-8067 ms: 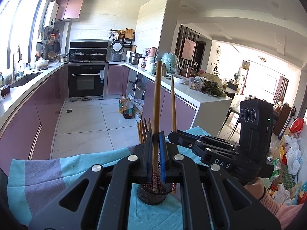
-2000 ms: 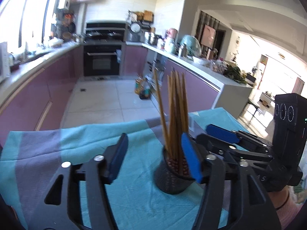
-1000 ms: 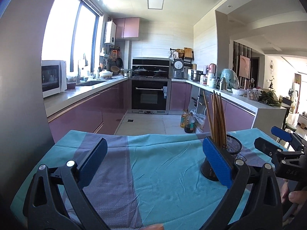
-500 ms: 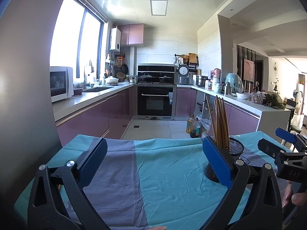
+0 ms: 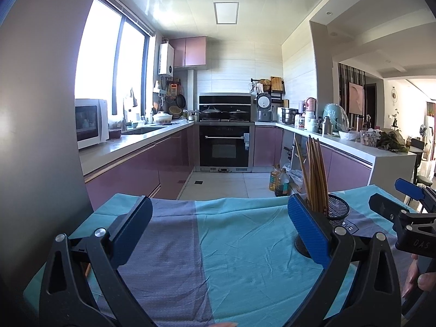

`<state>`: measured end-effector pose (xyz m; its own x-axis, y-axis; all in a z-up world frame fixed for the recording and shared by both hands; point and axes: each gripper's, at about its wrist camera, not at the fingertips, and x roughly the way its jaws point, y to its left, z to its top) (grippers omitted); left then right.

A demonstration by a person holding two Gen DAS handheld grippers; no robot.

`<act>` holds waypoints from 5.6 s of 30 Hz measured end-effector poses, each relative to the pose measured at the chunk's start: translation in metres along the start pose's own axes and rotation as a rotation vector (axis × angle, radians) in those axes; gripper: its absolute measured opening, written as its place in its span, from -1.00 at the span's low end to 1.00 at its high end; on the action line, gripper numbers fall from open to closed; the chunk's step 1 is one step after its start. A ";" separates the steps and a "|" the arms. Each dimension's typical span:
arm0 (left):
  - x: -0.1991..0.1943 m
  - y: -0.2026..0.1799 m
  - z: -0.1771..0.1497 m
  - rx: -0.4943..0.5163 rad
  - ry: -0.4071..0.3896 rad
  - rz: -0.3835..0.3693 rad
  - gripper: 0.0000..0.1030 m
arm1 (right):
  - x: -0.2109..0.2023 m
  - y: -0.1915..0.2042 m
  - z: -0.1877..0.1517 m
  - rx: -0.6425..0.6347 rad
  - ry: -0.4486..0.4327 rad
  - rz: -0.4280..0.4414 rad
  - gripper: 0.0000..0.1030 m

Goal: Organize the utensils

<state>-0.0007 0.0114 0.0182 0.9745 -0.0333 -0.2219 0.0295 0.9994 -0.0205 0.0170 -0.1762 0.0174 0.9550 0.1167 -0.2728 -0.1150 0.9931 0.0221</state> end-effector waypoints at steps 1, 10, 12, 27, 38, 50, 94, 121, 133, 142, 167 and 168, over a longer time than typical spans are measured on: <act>0.000 0.000 0.000 0.001 0.000 0.000 0.90 | 0.000 0.000 0.000 -0.001 0.000 0.000 0.87; -0.002 0.003 0.000 0.002 -0.003 0.006 0.90 | 0.000 0.000 0.000 0.001 0.000 0.001 0.87; -0.004 0.004 0.000 0.001 -0.004 0.007 0.90 | 0.000 0.000 0.000 0.001 0.000 0.000 0.87; -0.004 0.004 0.003 0.006 -0.007 0.019 0.90 | 0.000 0.001 0.000 0.002 -0.002 0.000 0.87; -0.004 0.003 0.003 0.006 -0.008 0.022 0.90 | 0.002 0.005 0.003 0.009 -0.009 -0.004 0.87; -0.004 0.003 0.003 0.007 -0.011 0.023 0.90 | 0.002 0.004 0.002 0.011 -0.009 -0.005 0.87; -0.004 0.002 0.002 0.006 -0.011 0.024 0.90 | 0.002 0.006 -0.002 0.021 -0.013 -0.010 0.87; -0.004 0.000 0.002 0.006 -0.017 0.025 0.90 | 0.003 0.010 -0.003 0.037 -0.020 -0.018 0.87; -0.003 -0.002 0.002 0.006 -0.018 0.025 0.90 | 0.003 0.010 -0.003 0.037 -0.020 -0.018 0.87; -0.004 -0.002 0.001 0.007 -0.019 0.026 0.90 | 0.003 0.010 -0.003 0.037 -0.020 -0.019 0.87; -0.003 -0.003 0.001 0.008 -0.019 0.025 0.90 | 0.005 0.010 -0.002 0.041 -0.019 -0.023 0.87; -0.002 -0.004 0.001 0.009 -0.019 0.026 0.90 | 0.004 0.009 -0.002 0.042 -0.019 -0.022 0.87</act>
<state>-0.0025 0.0080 0.0200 0.9791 -0.0073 -0.2035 0.0061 1.0000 -0.0064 0.0191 -0.1665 0.0147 0.9624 0.0943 -0.2549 -0.0824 0.9950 0.0568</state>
